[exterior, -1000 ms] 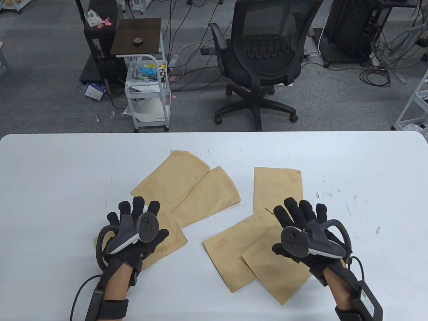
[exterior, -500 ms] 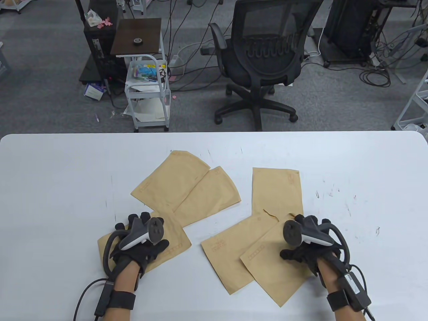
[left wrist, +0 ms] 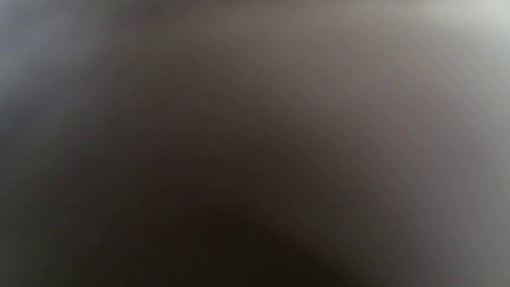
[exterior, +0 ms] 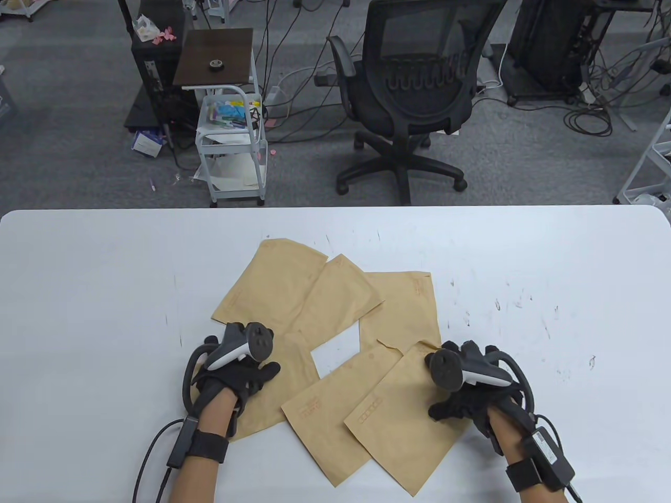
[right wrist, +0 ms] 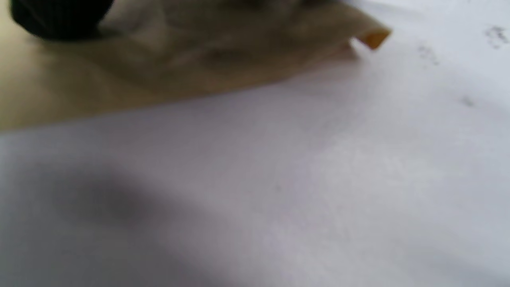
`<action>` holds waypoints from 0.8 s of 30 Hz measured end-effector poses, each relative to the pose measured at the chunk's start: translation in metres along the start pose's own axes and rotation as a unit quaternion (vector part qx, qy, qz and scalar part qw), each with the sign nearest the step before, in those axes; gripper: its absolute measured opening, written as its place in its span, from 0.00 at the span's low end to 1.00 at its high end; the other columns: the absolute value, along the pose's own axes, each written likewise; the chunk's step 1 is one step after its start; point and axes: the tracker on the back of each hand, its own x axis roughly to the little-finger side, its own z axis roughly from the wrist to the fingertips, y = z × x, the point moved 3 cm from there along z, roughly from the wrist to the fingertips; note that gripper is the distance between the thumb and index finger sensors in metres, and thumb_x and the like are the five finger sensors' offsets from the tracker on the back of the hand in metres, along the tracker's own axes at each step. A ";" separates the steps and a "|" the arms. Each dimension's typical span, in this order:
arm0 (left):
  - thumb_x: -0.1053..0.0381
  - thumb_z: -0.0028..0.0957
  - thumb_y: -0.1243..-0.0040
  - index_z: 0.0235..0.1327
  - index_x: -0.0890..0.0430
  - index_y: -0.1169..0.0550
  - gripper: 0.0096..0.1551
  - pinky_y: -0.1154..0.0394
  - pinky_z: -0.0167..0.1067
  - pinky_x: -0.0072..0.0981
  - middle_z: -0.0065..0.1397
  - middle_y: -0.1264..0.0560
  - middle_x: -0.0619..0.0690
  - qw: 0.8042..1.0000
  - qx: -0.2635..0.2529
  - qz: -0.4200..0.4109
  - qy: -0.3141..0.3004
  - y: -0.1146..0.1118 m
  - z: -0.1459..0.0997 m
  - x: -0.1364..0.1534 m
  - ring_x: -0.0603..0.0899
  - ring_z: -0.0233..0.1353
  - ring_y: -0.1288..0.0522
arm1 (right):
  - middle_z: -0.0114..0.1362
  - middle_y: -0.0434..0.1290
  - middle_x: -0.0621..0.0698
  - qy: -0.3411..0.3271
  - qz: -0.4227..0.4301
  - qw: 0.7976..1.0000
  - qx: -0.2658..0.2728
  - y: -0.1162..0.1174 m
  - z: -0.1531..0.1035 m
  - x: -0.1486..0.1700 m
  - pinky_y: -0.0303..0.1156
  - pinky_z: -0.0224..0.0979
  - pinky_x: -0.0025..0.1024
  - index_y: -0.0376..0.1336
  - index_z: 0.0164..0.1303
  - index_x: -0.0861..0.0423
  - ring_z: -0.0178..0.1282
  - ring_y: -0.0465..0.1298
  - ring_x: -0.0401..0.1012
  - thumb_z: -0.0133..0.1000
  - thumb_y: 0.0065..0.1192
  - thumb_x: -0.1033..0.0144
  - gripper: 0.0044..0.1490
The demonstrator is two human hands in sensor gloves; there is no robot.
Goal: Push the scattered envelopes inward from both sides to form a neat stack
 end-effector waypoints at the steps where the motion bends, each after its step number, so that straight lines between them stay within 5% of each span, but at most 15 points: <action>1: 0.28 0.50 0.68 0.74 0.37 0.67 0.45 0.65 0.74 0.73 0.82 0.74 0.39 1.000 -0.003 0.011 -0.024 -0.002 -0.003 -0.012 0.58 0.82 0.75 | 0.85 0.29 0.68 -0.010 0.009 1.000 0.007 -0.001 0.003 -0.005 0.31 0.67 0.82 0.27 0.80 0.52 0.79 0.32 0.75 0.46 0.50 0.34 0.64; 5: 0.34 0.53 0.64 0.78 0.37 0.58 0.40 0.60 0.77 0.72 0.85 0.65 0.39 0.996 -0.009 0.039 -0.077 0.005 -0.018 -0.057 0.58 0.86 0.67 | 0.85 0.34 0.76 -0.014 -0.026 0.999 0.022 -0.005 0.002 -0.038 0.31 0.67 0.82 0.29 0.81 0.59 0.78 0.36 0.77 0.49 0.46 0.35 0.64; 7: 0.39 0.55 0.62 0.79 0.38 0.50 0.37 0.55 0.78 0.71 0.87 0.55 0.42 0.995 -0.051 0.046 -0.073 0.019 -0.023 -0.061 0.59 0.87 0.60 | 0.85 0.35 0.76 -0.013 -0.072 0.997 -0.001 -0.009 -0.004 -0.048 0.32 0.68 0.81 0.26 0.80 0.61 0.79 0.37 0.76 0.48 0.41 0.35 0.64; 10: 0.40 0.54 0.62 0.80 0.39 0.53 0.38 0.55 0.78 0.72 0.87 0.58 0.47 0.991 -0.118 0.015 -0.053 0.031 -0.020 -0.048 0.62 0.87 0.60 | 0.85 0.32 0.75 -0.027 -0.052 0.998 0.012 -0.021 -0.015 -0.042 0.31 0.68 0.82 0.26 0.81 0.57 0.79 0.35 0.77 0.49 0.49 0.35 0.66; 13: 0.39 0.55 0.64 0.80 0.40 0.52 0.37 0.58 0.76 0.71 0.87 0.56 0.46 0.996 -0.059 -0.031 -0.063 0.015 -0.004 -0.036 0.61 0.86 0.62 | 0.86 0.33 0.73 -0.051 -0.009 0.998 0.028 -0.019 -0.012 -0.038 0.31 0.67 0.83 0.30 0.81 0.54 0.79 0.35 0.77 0.49 0.56 0.39 0.64; 14: 0.38 0.55 0.67 0.78 0.39 0.58 0.38 0.60 0.75 0.70 0.85 0.65 0.44 0.996 -0.006 -0.039 -0.076 0.002 -0.002 -0.034 0.60 0.84 0.67 | 0.86 0.33 0.73 -0.047 -0.014 0.999 0.006 -0.009 -0.006 -0.040 0.31 0.67 0.83 0.30 0.81 0.54 0.79 0.35 0.77 0.49 0.55 0.39 0.63; 17: 0.38 0.54 0.67 0.79 0.39 0.55 0.38 0.62 0.74 0.71 0.86 0.63 0.44 0.991 -0.032 -0.062 -0.115 0.007 -0.008 -0.050 0.61 0.84 0.67 | 0.81 0.28 0.77 -0.040 -0.043 0.998 -0.015 0.000 0.003 -0.054 0.31 0.67 0.82 0.21 0.77 0.59 0.77 0.36 0.78 0.50 0.40 0.36 0.63; 20: 0.39 0.54 0.65 0.80 0.40 0.52 0.38 0.60 0.75 0.68 0.86 0.60 0.47 0.988 -0.033 -0.073 -0.130 0.007 -0.010 -0.059 0.61 0.84 0.63 | 0.82 0.38 0.81 -0.026 -0.059 0.997 0.042 -0.007 0.003 -0.069 0.34 0.69 0.82 0.27 0.80 0.63 0.78 0.45 0.77 0.49 0.40 0.35 0.63; 24: 0.39 0.54 0.64 0.80 0.42 0.52 0.38 0.53 0.78 0.63 0.86 0.57 0.51 0.988 -0.047 -0.055 -0.135 0.018 -0.020 -0.053 0.63 0.85 0.58 | 0.84 0.39 0.78 -0.026 -0.082 0.996 0.032 -0.014 -0.002 -0.071 0.35 0.70 0.81 0.27 0.80 0.61 0.79 0.47 0.74 0.49 0.40 0.36 0.62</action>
